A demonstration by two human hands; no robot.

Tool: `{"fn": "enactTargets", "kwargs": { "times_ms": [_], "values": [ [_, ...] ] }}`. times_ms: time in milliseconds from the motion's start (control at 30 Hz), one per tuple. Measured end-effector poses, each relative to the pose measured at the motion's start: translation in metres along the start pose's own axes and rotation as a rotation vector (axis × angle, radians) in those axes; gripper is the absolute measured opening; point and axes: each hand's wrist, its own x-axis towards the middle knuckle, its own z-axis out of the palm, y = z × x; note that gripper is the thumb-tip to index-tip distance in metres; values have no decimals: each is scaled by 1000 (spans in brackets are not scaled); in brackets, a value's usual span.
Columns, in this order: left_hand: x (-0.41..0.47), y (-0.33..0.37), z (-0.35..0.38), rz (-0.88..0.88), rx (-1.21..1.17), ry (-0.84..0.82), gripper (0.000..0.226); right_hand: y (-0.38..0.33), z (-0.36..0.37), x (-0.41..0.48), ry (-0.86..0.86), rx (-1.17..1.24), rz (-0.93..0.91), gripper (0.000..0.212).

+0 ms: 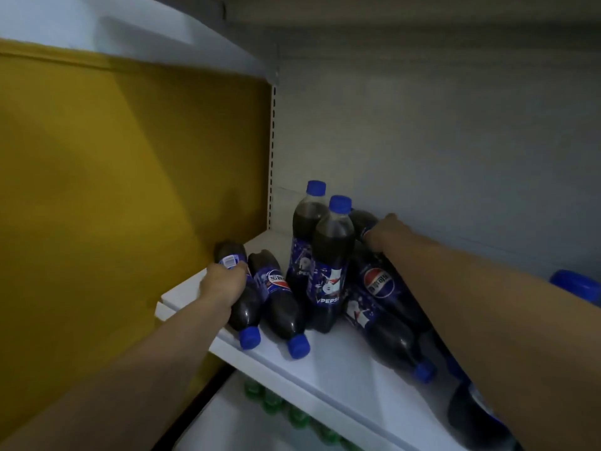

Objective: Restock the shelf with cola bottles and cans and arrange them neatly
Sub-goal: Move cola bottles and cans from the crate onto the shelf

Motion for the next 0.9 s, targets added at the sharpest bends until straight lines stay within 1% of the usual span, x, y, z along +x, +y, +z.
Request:
{"fn": "enactTargets", "kwargs": {
  "times_ms": [33,100,167,233,267,367,400,467,533,633,700,733,800,833,867,900],
  "values": [
    [5,-2,1,0,28,6,54,2,0,1,-9,-36,-10,77],
    [5,-5,0,21,67,4,49,5,3,6,-49,-84,-47,61],
    [-2,-6,-2,43,49,-34,44,9,7,7,-56,-144,-63,50],
    [-14,-6,-9,58,13,-90,43,12,12,5,-6,-203,-23,54],
    [-21,-6,-13,51,-13,-115,45,14,14,2,12,-195,9,59],
    [-49,1,-33,44,-67,-126,57,17,9,-27,71,-173,55,82],
    [-63,8,-42,75,-50,-116,59,20,5,-39,92,-157,59,86],
    [-91,20,-62,194,1,-115,57,25,-9,-64,128,-112,41,91],
    [-117,27,-87,311,3,-107,49,32,-22,-93,132,-57,-13,90],
    [-166,35,-120,399,-113,-62,43,46,-39,-144,172,7,-141,78],
    [-200,37,-142,400,-204,-31,45,55,-45,-182,265,15,-238,69],
    [-218,37,-155,399,-232,-19,47,60,-44,-202,341,-3,-310,64],
    [-250,32,-181,414,-253,12,54,64,-38,-239,495,-101,-536,56],
    [-266,29,-196,424,-261,35,56,63,-34,-257,514,-150,-677,55],
    [-281,27,-211,430,-273,58,58,59,-29,-277,482,-182,-813,56],
    [-297,24,-227,433,-287,79,60,53,-24,-296,411,-201,-933,58]
  ]
}}
